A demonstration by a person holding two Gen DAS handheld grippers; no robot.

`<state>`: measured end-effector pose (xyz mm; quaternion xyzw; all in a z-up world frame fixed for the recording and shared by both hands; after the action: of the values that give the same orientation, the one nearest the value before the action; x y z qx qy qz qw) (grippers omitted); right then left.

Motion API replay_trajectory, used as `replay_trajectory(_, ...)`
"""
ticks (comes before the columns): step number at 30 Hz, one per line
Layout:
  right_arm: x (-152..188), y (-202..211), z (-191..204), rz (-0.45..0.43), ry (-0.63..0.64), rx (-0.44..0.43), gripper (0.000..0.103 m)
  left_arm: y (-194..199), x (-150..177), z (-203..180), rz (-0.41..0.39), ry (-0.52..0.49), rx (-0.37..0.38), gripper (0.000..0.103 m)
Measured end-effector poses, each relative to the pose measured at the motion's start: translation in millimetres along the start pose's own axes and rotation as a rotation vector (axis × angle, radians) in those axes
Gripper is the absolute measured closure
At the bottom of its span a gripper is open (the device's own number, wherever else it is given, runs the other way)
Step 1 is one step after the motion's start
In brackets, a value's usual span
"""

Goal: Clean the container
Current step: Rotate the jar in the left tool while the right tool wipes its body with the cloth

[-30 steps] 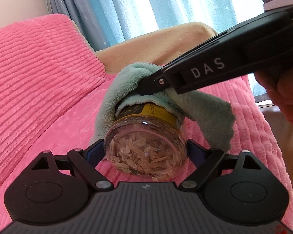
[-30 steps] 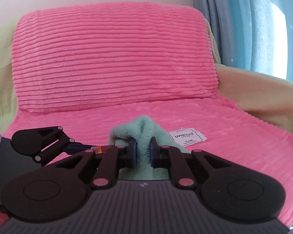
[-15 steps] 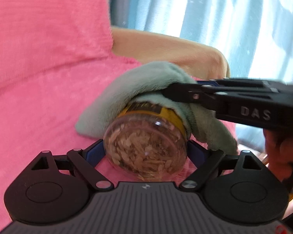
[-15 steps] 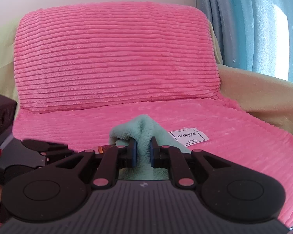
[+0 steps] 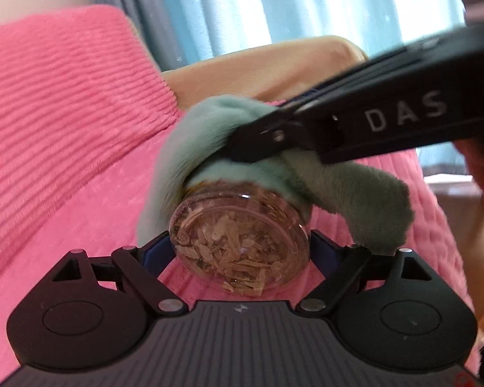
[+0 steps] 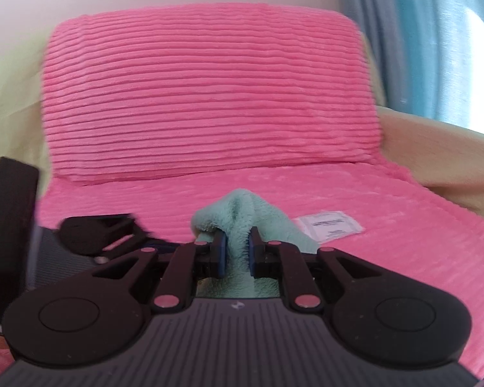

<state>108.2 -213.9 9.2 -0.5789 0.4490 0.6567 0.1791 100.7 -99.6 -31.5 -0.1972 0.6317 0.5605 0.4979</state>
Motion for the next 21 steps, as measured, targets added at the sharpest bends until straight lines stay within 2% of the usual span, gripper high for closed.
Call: replay_trajectory(21,-4.2,-1.2,0.2,0.000,-0.002,0.001,0.093,0.8,-1.4,-0.6,0.004,0.020,0.005,0.015)
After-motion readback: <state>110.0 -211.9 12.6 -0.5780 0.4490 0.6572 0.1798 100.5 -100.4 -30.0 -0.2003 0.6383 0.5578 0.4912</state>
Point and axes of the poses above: each gripper's, at about its wrist camera, not at the fingertips, and y roughly against the way its jaws point, z to its left, x to its underside, the point moved 6 cm from there along -y, roughly the way its jaws point, and after that the axes turned 8 degrees about y, right-handed, at the moved point
